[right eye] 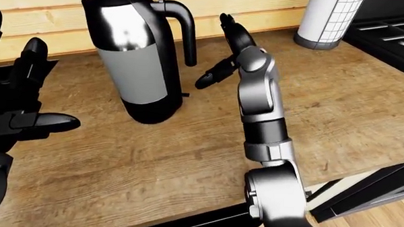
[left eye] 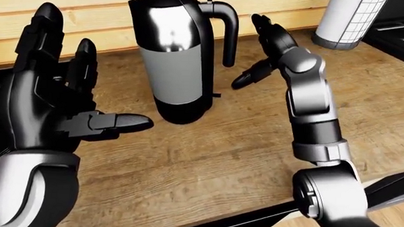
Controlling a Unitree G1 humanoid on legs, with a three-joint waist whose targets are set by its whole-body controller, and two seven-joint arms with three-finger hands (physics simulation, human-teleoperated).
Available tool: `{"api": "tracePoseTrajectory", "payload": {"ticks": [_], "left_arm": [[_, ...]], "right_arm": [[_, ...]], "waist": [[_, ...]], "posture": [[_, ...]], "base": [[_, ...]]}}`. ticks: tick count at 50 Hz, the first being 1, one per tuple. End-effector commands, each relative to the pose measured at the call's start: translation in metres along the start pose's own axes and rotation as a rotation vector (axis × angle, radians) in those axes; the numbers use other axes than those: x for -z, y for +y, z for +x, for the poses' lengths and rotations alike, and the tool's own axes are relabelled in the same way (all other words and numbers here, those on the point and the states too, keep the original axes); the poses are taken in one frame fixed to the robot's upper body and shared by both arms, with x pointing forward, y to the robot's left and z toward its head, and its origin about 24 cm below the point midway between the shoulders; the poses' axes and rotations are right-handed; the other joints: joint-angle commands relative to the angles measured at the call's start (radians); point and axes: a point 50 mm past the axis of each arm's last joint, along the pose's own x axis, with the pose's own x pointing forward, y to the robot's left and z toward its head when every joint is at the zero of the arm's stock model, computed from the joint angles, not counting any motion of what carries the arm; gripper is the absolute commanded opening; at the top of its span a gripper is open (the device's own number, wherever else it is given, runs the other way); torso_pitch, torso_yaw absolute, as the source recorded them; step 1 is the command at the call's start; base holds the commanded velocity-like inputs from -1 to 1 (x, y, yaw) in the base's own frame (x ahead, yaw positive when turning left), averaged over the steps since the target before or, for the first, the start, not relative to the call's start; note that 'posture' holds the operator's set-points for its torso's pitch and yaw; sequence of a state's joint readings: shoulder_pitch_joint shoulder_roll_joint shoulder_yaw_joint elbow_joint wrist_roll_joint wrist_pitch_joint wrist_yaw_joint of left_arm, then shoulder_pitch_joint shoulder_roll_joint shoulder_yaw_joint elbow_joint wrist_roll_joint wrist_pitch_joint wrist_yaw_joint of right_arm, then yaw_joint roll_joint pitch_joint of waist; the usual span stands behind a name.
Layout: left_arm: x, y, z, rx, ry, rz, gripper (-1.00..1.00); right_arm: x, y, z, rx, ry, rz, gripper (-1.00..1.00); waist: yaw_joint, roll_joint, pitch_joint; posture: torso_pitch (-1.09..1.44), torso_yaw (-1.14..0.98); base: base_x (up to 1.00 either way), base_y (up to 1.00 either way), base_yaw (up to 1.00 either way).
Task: Press down the lever to turn on the electric kettle.
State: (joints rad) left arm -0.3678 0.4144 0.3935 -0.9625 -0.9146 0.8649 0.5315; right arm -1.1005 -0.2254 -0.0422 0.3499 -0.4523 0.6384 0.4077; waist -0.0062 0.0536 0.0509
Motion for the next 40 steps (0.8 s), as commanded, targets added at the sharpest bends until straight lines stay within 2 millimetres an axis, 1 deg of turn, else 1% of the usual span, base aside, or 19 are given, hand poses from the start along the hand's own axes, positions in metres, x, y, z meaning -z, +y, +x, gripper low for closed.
{"api": "tracePoseTrajectory", "payload": {"ticks": [1, 12, 18, 28, 40], "left_arm": [[-0.012, -0.001, -0.001, 0.006, -0.068, 0.002, 1.00], [-0.012, 0.001, -0.001, 0.002, -0.070, 0.001, 1.00], [-0.014, 0.001, -0.001, 0.002, -0.074, 0.000, 1.00], [-0.014, 0.001, -0.001, 0.002, -0.075, -0.001, 1.00], [-0.015, 0.002, 0.001, -0.001, -0.077, -0.003, 1.00]], "right_arm": [[-0.022, -0.010, -0.004, 0.044, -0.097, -0.018, 1.00], [-0.014, -0.006, 0.010, 0.022, -0.101, 0.020, 1.00], [-0.013, -0.004, 0.017, 0.009, -0.100, 0.020, 1.00], [-0.014, 0.006, 0.029, -0.033, -0.106, 0.033, 1.00], [-0.014, 0.018, 0.039, -0.082, -0.102, 0.023, 1.00]], "waist": [[-0.001, 0.000, -0.026], [-0.002, 0.001, -0.027], [-0.003, 0.002, -0.028], [-0.005, 0.003, -0.028], [-0.006, 0.006, -0.029]], "posture": [[0.00, 0.00], [0.00, 0.00], [0.00, 0.00], [0.00, 0.00], [0.00, 0.00]], "base": [[0.00, 0.00, 0.00], [0.00, 0.00, 0.00], [0.00, 0.00, 0.00], [0.00, 0.00, 0.00], [0.00, 0.00, 0.00]]}}
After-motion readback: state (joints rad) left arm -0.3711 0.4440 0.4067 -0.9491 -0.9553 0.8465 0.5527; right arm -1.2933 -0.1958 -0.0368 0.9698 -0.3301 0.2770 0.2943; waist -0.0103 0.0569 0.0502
